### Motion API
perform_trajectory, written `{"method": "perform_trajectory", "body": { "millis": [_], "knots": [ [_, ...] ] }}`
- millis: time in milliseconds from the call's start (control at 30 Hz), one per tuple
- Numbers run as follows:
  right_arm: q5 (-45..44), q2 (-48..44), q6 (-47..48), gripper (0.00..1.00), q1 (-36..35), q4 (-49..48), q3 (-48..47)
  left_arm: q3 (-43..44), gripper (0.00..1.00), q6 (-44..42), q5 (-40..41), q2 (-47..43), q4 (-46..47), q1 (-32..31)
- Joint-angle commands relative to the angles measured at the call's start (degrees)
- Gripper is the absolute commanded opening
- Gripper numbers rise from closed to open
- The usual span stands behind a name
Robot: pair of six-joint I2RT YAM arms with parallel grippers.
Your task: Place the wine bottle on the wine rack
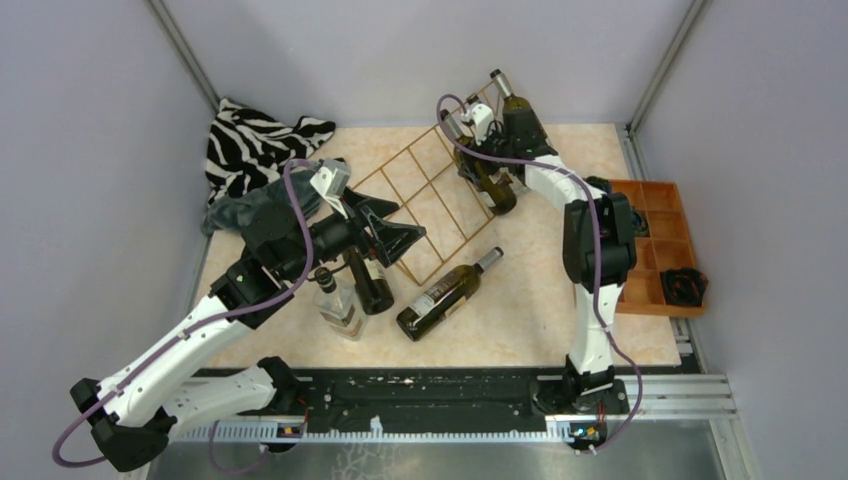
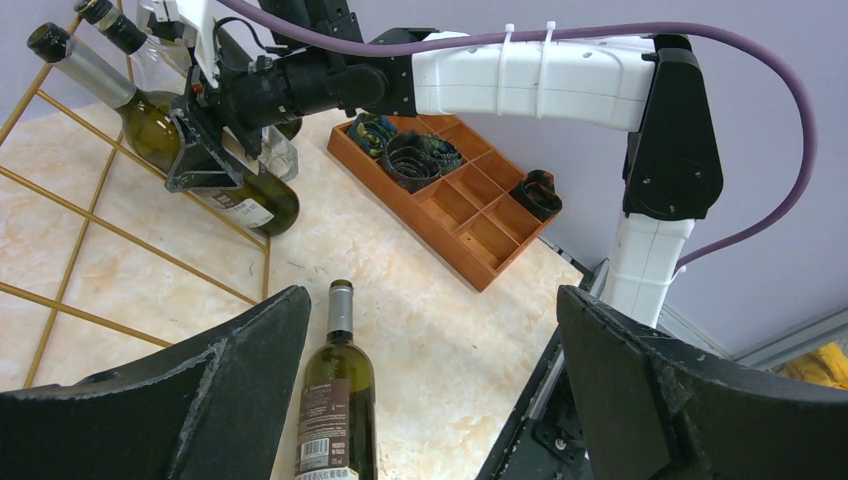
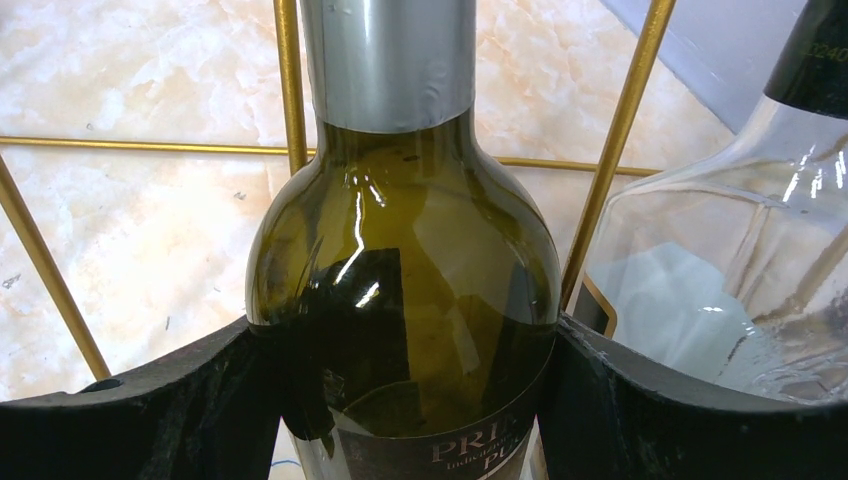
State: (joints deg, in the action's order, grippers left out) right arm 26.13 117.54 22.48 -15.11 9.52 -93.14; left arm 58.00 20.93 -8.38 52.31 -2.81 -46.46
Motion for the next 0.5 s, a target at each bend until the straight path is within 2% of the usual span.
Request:
{"method": "perform_trajectory", "body": {
  "millis": [0,467],
  "knots": [
    [-0.43,-0.06,-0.12,0.48,-1.14,-2.09,-2.89,-0.52,0.99,0.17,0.24,-0.72,0.79,0.29],
    [-0.91,-0.09,-1.24,0.68,-1.23,-1.26,-3.54,-0.43,0.99,0.32,-0.09,-0.62,0.88,0.31]
  ]
}}
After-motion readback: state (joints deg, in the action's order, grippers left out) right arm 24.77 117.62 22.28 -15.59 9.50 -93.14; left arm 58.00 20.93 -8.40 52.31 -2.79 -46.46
